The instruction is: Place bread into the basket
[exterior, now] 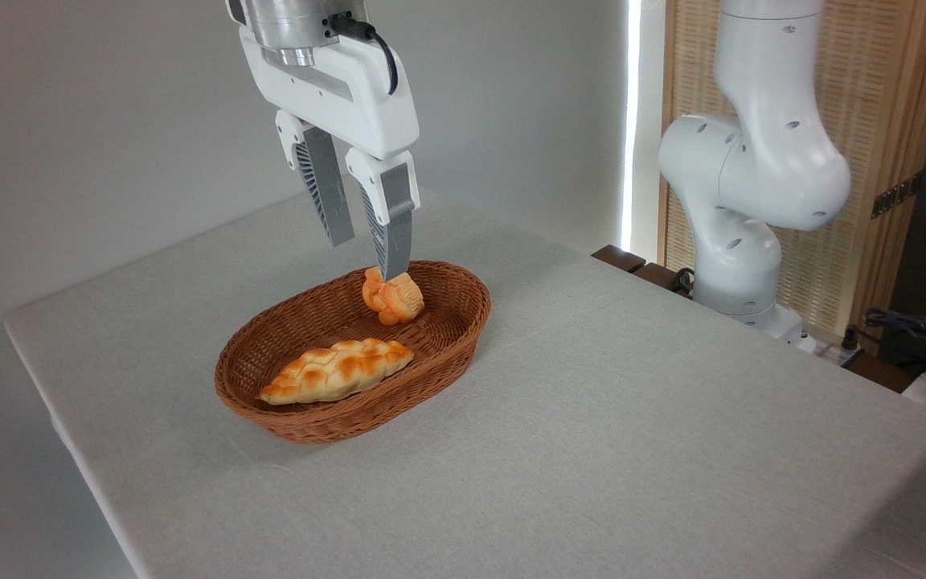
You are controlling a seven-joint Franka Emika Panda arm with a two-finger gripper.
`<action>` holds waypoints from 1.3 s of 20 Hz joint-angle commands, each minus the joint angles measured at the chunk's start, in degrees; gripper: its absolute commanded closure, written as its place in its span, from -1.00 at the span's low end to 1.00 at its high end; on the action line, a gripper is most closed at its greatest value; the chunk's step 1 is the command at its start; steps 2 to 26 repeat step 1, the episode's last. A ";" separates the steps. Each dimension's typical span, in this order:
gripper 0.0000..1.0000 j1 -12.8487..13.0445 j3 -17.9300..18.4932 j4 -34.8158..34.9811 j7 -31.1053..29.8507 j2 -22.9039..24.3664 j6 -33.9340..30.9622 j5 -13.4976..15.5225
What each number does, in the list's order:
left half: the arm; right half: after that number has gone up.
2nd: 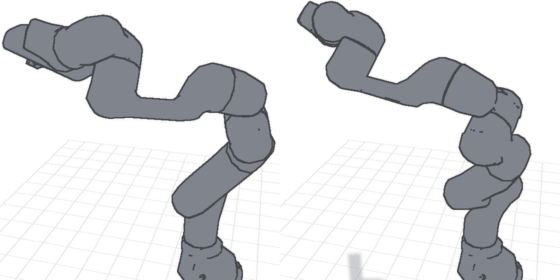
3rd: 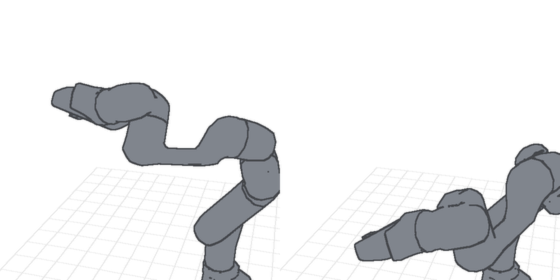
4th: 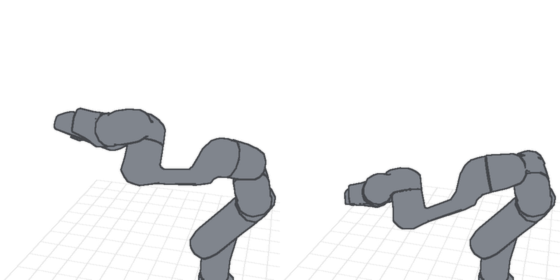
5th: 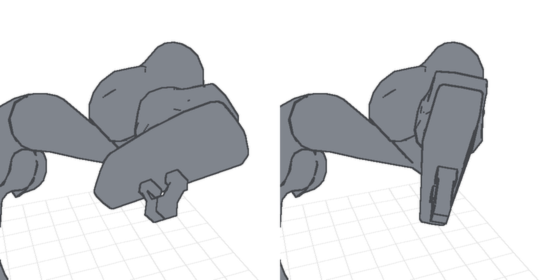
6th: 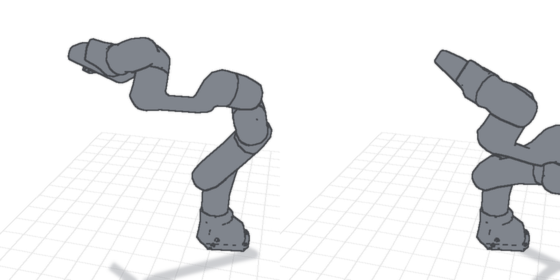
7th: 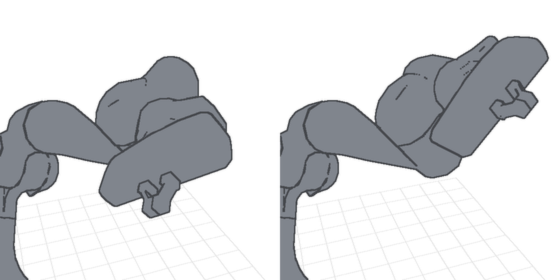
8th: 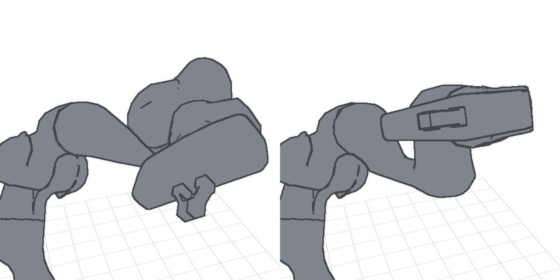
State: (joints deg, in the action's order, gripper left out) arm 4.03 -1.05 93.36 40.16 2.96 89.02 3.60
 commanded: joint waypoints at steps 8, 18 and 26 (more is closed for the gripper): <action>-1.00 -0.17 0.96 -0.98 0.88 -0.33 -0.95 -0.35; -1.00 -0.17 0.96 -0.98 0.88 -0.33 -0.95 -0.35; -1.00 -0.17 0.96 -0.98 0.88 -0.33 -0.95 -0.35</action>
